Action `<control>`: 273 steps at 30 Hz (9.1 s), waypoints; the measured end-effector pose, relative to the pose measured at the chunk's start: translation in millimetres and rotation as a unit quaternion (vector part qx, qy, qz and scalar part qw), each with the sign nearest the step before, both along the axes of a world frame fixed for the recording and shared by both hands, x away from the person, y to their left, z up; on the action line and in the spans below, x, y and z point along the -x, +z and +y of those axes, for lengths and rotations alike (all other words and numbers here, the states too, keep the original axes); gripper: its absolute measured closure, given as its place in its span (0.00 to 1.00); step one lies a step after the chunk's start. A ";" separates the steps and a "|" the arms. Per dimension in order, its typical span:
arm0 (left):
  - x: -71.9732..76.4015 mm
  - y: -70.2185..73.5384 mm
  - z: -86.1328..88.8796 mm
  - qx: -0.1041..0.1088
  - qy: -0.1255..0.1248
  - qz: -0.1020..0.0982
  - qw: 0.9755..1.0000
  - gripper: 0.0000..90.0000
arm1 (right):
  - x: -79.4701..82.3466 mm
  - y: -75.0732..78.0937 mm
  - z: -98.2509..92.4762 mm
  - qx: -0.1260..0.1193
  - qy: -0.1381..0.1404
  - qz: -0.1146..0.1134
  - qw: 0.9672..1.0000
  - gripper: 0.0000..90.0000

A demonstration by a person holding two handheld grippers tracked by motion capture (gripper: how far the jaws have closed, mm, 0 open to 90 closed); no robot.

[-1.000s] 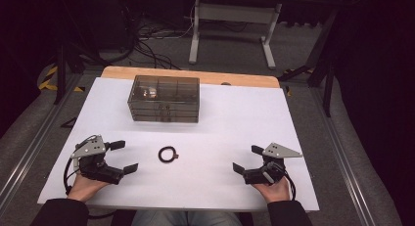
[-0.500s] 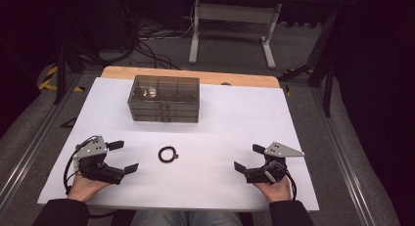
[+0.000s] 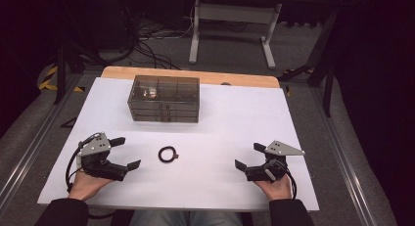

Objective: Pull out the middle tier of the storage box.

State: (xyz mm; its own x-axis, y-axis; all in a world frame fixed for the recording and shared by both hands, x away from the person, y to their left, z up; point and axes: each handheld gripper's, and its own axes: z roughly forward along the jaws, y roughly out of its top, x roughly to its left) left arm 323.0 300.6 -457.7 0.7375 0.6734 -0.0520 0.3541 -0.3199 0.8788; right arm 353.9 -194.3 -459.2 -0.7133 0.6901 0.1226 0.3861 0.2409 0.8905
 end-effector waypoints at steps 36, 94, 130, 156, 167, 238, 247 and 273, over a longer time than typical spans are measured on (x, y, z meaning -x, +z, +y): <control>-25.1 33.9 -35.1 -0.106 -0.017 -0.046 0.993 0.05 | 1.9 -0.5 1.4 0.005 0.001 0.012 1.000 0.00; -71.9 31.6 -73.3 -0.246 -0.016 -0.080 0.966 0.07 | 3.2 -0.5 2.6 0.018 0.006 0.002 1.000 0.00; -85.9 14.0 -101.8 -0.351 0.010 -0.175 0.920 0.20 | 2.5 -2.4 5.6 0.027 0.012 0.006 1.000 0.00; -84.4 -9.5 -128.5 -0.457 0.048 -0.283 0.842 0.32 | 1.3 -3.5 6.5 0.029 0.013 0.013 0.999 0.00; -83.2 -26.7 -140.9 -0.501 0.045 -0.319 0.803 0.43 | 1.6 -3.8 7.6 0.031 0.014 0.016 0.999 0.00; -106.3 -81.4 -153.9 -0.566 0.103 -0.425 0.699 0.90 | 1.6 -3.4 4.7 0.022 0.011 0.016 1.000 0.00; -102.3 -82.7 -154.5 -0.564 0.106 -0.427 0.699 0.90 | 1.4 -3.3 4.0 0.022 0.012 0.015 1.000 0.00; -76.7 -85.9 -151.1 -0.562 0.095 -0.442 0.693 0.90 | 1.1 -3.0 3.6 0.010 0.010 0.015 1.000 0.00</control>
